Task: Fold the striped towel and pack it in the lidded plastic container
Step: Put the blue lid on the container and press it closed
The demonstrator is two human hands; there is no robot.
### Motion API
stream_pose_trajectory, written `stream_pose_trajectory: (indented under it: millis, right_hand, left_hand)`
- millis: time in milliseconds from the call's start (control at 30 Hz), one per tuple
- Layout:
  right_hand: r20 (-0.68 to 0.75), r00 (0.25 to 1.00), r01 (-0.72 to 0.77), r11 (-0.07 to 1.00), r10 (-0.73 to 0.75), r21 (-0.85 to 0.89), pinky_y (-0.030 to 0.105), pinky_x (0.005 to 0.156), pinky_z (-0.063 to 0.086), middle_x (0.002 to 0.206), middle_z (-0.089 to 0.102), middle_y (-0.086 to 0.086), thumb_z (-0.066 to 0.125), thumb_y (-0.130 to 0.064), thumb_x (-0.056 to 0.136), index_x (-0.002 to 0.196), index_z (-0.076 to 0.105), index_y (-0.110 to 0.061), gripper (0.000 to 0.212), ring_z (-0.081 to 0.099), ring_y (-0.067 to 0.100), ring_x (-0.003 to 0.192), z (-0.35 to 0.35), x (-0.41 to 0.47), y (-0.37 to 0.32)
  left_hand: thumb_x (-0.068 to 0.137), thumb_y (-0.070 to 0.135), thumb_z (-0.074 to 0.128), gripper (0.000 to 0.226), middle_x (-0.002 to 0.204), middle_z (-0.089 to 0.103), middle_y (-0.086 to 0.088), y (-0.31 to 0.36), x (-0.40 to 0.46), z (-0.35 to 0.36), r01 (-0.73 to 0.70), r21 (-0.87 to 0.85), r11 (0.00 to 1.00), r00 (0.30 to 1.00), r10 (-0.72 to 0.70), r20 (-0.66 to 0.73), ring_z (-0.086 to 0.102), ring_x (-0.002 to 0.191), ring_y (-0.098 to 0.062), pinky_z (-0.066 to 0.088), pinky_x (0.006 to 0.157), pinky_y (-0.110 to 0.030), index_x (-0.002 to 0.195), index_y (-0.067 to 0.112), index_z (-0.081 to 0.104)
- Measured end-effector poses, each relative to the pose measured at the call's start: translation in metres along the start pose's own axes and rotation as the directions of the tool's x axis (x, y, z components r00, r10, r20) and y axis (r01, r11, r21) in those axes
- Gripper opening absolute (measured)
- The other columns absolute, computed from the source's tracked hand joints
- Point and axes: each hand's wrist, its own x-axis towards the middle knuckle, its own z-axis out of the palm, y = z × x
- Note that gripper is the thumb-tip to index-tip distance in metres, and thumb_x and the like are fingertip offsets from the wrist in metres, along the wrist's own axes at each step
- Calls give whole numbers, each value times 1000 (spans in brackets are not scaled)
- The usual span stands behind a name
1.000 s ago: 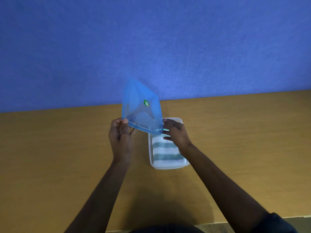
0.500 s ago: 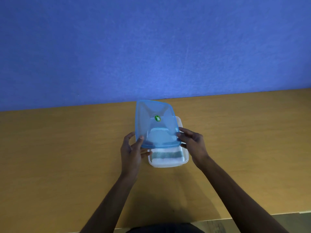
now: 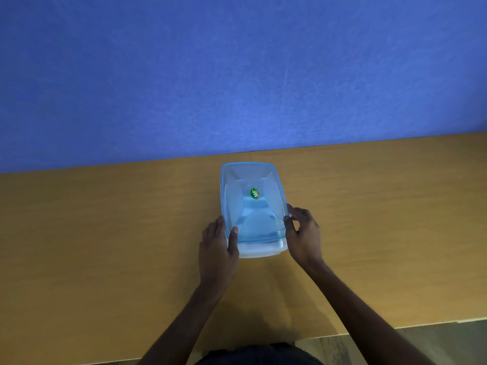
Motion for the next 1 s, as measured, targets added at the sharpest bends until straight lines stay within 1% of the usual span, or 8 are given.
stream_pose_trajectory:
  millis: [100, 233, 400, 533, 633, 700, 867, 1000]
  right_hand:
    - [0, 1000, 0, 998, 0, -63, 24, 86, 40, 132, 57, 5, 53, -14, 96, 131, 60, -11, 36, 58, 22, 114, 3, 0, 6]
    - [3, 1000, -31, 997, 31, -73, 25, 90, 41, 133, 59, 7, 54, -10, 93, 128, 62, -9, 36, 58, 25, 118, 6, -2, 13]
    - [27, 999, -29, 997, 31, -67, 28, 93, 44, 131, 61, 7, 54, -10, 93, 129, 62, -9, 37, 59, 24, 118, 6, -5, 20]
    - [38, 999, -21, 998, 24, -58, 40, 93, 52, 130, 63, 8, 53, -11, 94, 132, 60, -10, 38, 62, 24, 115, 7, -5, 20]
    - [40, 999, -33, 998, 36, -57, 41, 89, 53, 127, 64, 8, 52, -11, 94, 131, 60, -11, 38, 64, 25, 111, 8, -6, 21]
    - [43, 998, -51, 998, 53, -48, 39, 87, 55, 128, 64, 7, 53, -11, 93, 130, 61, -10, 37, 65, 23, 109, 8, -7, 23]
    - [74, 992, -101, 995, 99, 15, 33, 82, 56, 128, 64, 3, 55, -12, 93, 130, 61, -12, 37, 66, 15, 102, 7, -6, 28]
    - [80, 991, -108, 993, 103, 54, 28, 77, 55, 123, 67, 3, 57, -11, 92, 126, 63, -12, 35, 67, 11, 91, 5, -1, 27]
  left_hand:
    - [100, 31, 44, 50, 141, 51, -17, -2, -1, 2, -5, 83, 997, 999, 1, 47, 40, 135, -31, 37, 110, -43, 140, 0, 44]
    - [101, 35, 37, 55, 156, 33, -12, -6, -3, 7, 4, 118, 993, 993, -18, 120, 27, 146, -23, 26, 118, -34, 147, 3, 34]
    - [102, 36, 34, 57, 156, 33, -11, -11, -5, 12, -9, 202, 979, 984, -28, 176, 30, 144, -23, 27, 115, -32, 148, 3, 31]
    - [102, 35, 35, 56, 156, 33, -12, -9, -6, 14, 24, 178, 984, 982, -57, 182, 35, 142, -25, 31, 112, -34, 148, 3, 31]
    - [101, 36, 36, 56, 156, 33, -10, -9, -6, 14, 44, 161, 986, 981, -73, 181, 40, 138, -27, 37, 108, -36, 148, 5, 32]
    - [101, 35, 38, 53, 153, 39, -9, -10, -6, 13, 71, 112, 991, 981, -90, 171, 45, 134, -29, 42, 104, -38, 145, 6, 37]
    - [97, 22, 52, 40, 129, 62, -10, -14, -7, 17, 87, -168, 982, 993, -73, 91, 60, 116, -27, 48, 97, -41, 134, 7, 54]
    - [89, 16, 65, 39, 111, 70, -14, -14, -3, 21, 249, -375, 893, 968, -237, 78, 66, 99, -30, 52, 89, -44, 127, 6, 60]
